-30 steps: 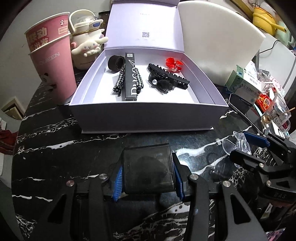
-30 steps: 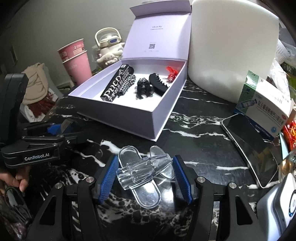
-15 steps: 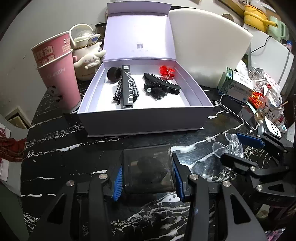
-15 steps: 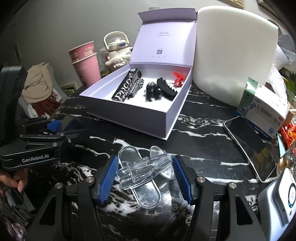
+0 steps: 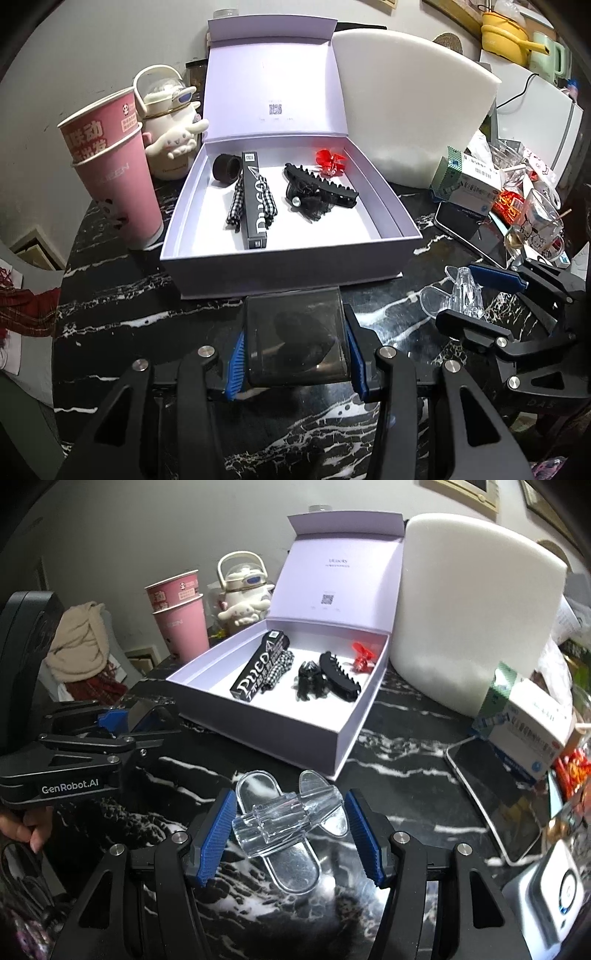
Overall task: Organize rigid objects
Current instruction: 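Carry the square case and clear holder toward the lavender box with both tools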
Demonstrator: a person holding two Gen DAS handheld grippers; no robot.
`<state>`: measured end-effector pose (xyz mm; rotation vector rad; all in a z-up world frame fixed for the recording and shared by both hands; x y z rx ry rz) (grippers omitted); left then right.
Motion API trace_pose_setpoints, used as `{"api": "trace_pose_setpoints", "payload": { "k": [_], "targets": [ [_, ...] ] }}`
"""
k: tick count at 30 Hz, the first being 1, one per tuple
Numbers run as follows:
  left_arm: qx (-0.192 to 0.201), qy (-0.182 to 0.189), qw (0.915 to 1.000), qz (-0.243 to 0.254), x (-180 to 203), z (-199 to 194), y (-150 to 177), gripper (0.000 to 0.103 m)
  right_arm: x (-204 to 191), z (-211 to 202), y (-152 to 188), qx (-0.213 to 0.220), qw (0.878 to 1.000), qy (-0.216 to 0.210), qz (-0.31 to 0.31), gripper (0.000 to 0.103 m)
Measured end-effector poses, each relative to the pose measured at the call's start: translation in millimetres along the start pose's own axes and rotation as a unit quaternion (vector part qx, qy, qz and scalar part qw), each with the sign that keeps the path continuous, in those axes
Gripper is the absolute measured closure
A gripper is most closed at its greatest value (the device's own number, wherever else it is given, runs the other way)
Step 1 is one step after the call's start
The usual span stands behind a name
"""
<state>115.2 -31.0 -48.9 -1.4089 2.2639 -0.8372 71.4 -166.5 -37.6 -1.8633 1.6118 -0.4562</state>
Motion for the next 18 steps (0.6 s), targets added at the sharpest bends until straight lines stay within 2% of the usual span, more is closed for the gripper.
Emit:
{"api": "trace_pose_setpoints", "payload": {
  "k": [18],
  "targets": [
    [0.019, -0.003, 0.9998, 0.010, -10.2, 9.4, -43.6, 0.059, 7.5, 9.4, -45.2, 0.011, 1.000, -0.012, -0.023, 0.042]
  ]
}}
Point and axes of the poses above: each gripper's, at about its wrist camera, not at the fingertips, and z roughly the way its jaws point, x to its right, y to its underside, the point moved 5 cm from there along z, roughly the way its jaws point, and after that the axes turned 3 degrees about z, right-handed, at the moved point
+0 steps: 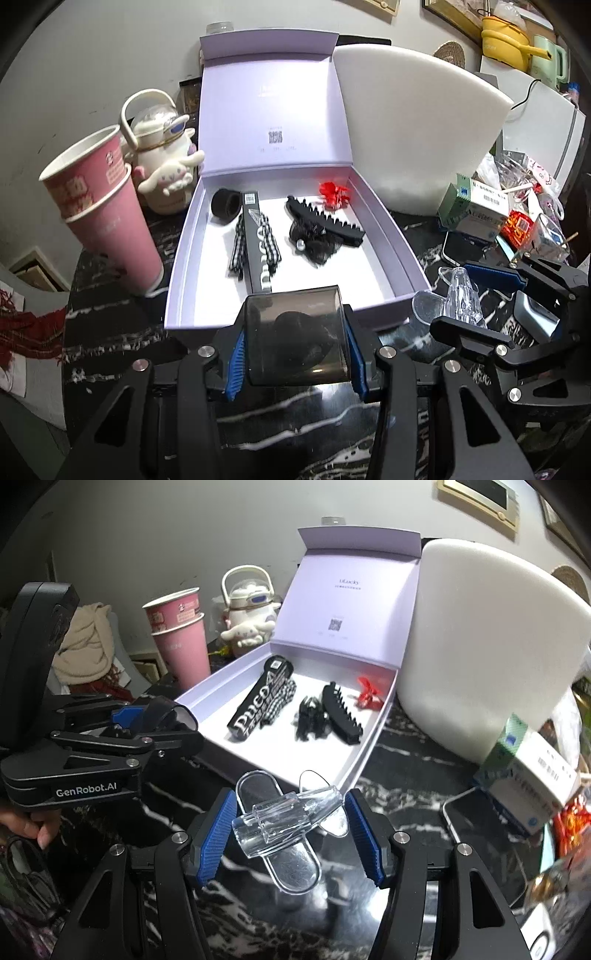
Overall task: Organize rigid objects
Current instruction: 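Carry the square case and clear holder toward the lavender box with both tools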
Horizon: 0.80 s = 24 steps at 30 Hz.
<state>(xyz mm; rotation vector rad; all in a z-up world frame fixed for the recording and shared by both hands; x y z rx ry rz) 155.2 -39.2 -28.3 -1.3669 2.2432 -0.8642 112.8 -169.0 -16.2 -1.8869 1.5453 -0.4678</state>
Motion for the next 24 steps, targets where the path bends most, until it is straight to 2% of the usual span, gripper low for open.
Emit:
{"api": "trace_pose_setpoints", "payload": {
  "k": [7, 13, 16, 24],
  "targets": [
    [0.016, 0.004, 0.9999, 0.000, -5.3, 0.8, -23.8, 0.059, 5.7, 1.1, -23.9, 0.013, 1.000, -0.008, -0.007, 0.042],
    [0.026, -0.006, 0.9996, 0.006, -12.5, 3.7, -41.8, 0.059, 14.0, 1.6, -45.2, 0.024, 1.000, -0.004, -0.007, 0.042],
    [0.041, -0.024, 0.9988, 0.012, -16.9, 6.7, -54.2, 0.059, 18.3, 3.0, -56.2, 0.030, 0.999, 0.000, -0.012, 0.042],
    [0.053, -0.020, 0.9984, 0.010, -28.7, 16.8, -77.0, 0.059, 27.0, 5.9, -86.5, 0.052, 0.998, 0.005, -0.023, 0.042]
  ]
}}
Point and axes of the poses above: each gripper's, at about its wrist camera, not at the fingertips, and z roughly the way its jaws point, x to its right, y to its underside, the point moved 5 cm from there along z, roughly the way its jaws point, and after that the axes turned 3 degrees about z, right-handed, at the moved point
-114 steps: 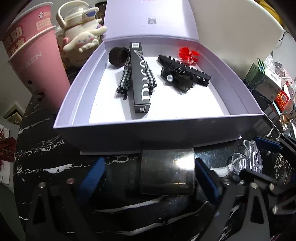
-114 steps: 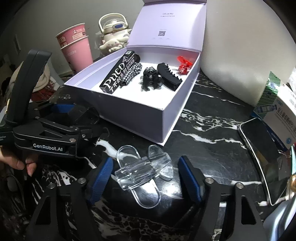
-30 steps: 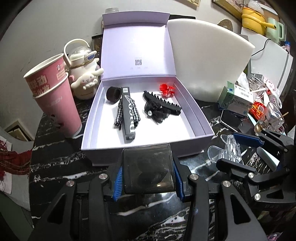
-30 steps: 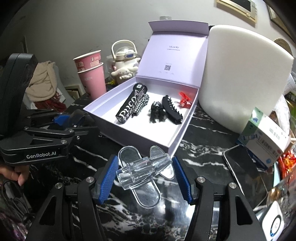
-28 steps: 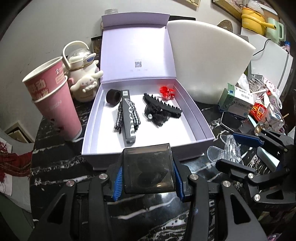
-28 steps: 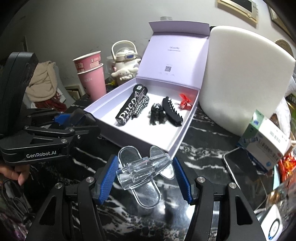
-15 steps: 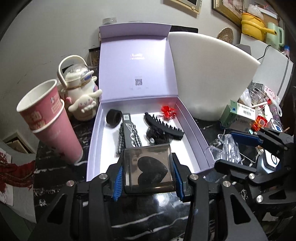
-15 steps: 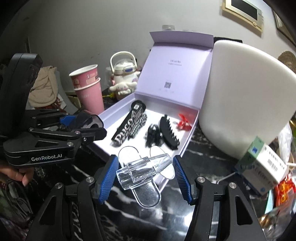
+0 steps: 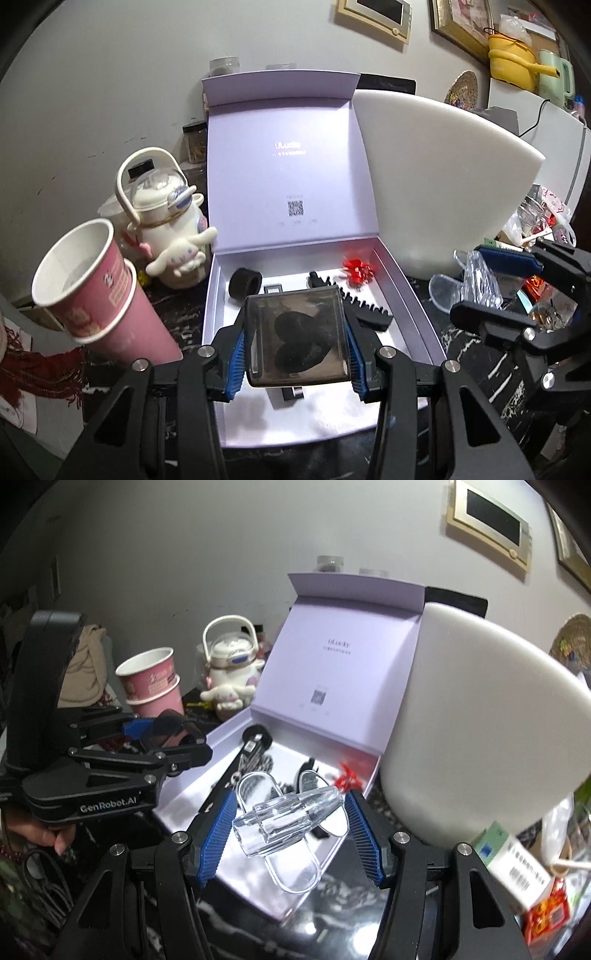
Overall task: Organize rigid objects
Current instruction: 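Carry the square case and clear holder toward the lavender box with both tools, then lower the square case into the box with the left tool while the right tool lowers the clear holder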
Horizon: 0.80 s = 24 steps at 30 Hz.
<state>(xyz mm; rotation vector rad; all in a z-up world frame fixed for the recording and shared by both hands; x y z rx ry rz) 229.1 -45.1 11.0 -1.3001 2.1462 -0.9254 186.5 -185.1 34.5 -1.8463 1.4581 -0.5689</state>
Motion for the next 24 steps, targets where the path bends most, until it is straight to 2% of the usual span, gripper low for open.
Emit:
{"api": "trace_pose_setpoints", "payload": {
  "k": [8, 24],
  "targets": [
    [0.009, -0.007, 0.9999, 0.012, -4.9, 9.5, -17.6, 0.059, 5.7, 13.8, -24.6, 0.012, 1.000, 0.000, 0.001, 0.042],
    [0.004, -0.011, 0.9998, 0.017, -14.9, 36.8, -38.7, 0.059, 11.2, 42.0, -46.0, 0.017, 1.000, -0.007, 0.005, 0.042]
  ]
}}
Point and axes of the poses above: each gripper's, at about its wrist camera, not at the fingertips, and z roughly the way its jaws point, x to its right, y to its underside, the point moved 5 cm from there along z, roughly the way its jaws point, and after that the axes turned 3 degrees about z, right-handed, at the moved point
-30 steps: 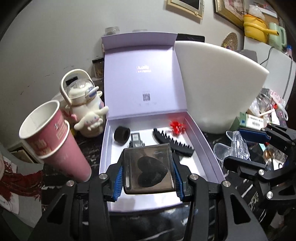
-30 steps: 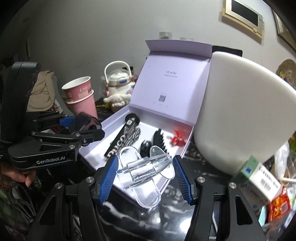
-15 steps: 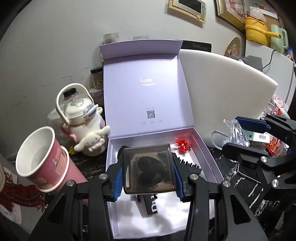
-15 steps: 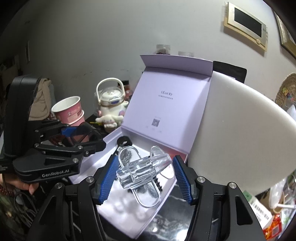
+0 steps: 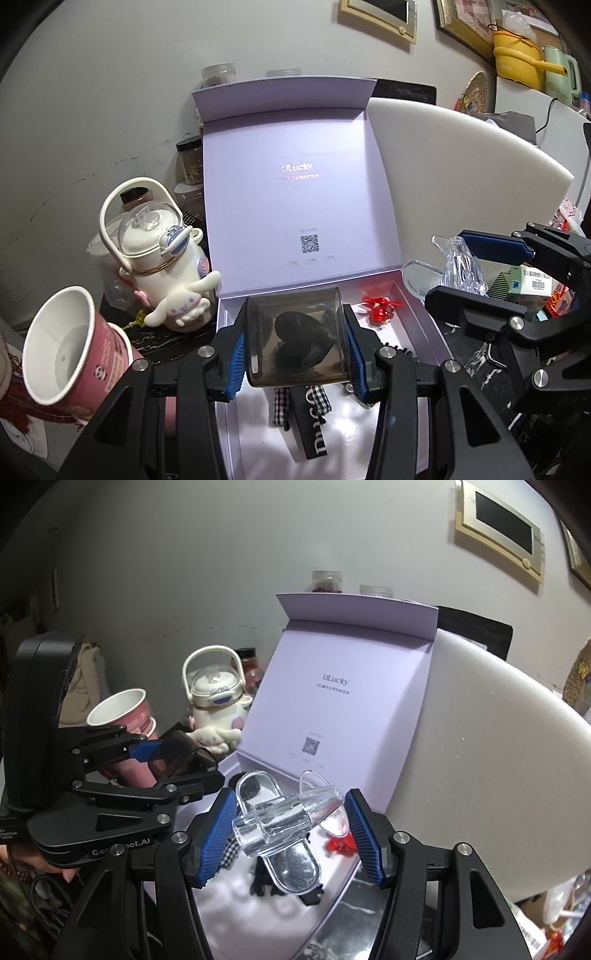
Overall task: Organize rigid objects
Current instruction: 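Lower the square case into the box with the left tool while the right tool lowers the clear holder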
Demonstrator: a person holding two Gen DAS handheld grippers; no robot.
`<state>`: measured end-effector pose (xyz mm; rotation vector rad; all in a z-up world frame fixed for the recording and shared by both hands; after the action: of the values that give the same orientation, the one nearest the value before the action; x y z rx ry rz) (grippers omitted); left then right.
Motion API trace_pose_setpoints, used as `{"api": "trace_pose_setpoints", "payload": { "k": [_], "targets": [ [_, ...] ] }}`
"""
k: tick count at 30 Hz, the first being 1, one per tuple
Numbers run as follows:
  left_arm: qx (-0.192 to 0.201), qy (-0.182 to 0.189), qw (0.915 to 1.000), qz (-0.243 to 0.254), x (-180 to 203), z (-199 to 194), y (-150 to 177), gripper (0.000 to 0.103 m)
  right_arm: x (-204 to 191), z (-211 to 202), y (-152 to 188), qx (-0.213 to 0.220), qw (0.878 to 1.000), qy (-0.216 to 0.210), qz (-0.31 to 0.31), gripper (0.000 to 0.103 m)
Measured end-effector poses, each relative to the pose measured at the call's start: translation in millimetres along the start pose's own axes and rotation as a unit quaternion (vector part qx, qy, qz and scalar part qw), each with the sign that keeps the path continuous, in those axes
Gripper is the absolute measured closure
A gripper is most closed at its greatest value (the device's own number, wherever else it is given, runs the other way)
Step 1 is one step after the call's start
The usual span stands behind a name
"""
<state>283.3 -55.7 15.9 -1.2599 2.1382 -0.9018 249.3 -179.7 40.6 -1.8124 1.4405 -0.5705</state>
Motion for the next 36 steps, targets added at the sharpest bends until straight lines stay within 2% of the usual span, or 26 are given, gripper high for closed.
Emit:
{"api": "trace_pose_setpoints", "payload": {
  "k": [15, 36],
  "targets": [
    [-0.044, -0.006, 0.9990, -0.007, -11.5, 47.6, 16.2, 0.059, 4.8, 44.7, 7.8, -0.030, 1.000, 0.002, 0.007, 0.042],
    [-0.092, -0.012, 0.9956, 0.012, -0.3, 85.9, 26.0, 0.059, 18.3, 86.5, 32.3, -0.088, 0.996, 0.009, 0.015, 0.042]
  ]
}}
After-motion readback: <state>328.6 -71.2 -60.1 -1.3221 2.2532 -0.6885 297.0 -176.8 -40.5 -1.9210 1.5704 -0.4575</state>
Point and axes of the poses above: each gripper's, at about its wrist camera, not at the fingertips, and z roughly the way its jaws point, x to its right, y to its underside, the point moved 5 cm from there along z, roughly the way its jaws point, and after that the axes turned 3 degrees about z, right-handed, at the moved point
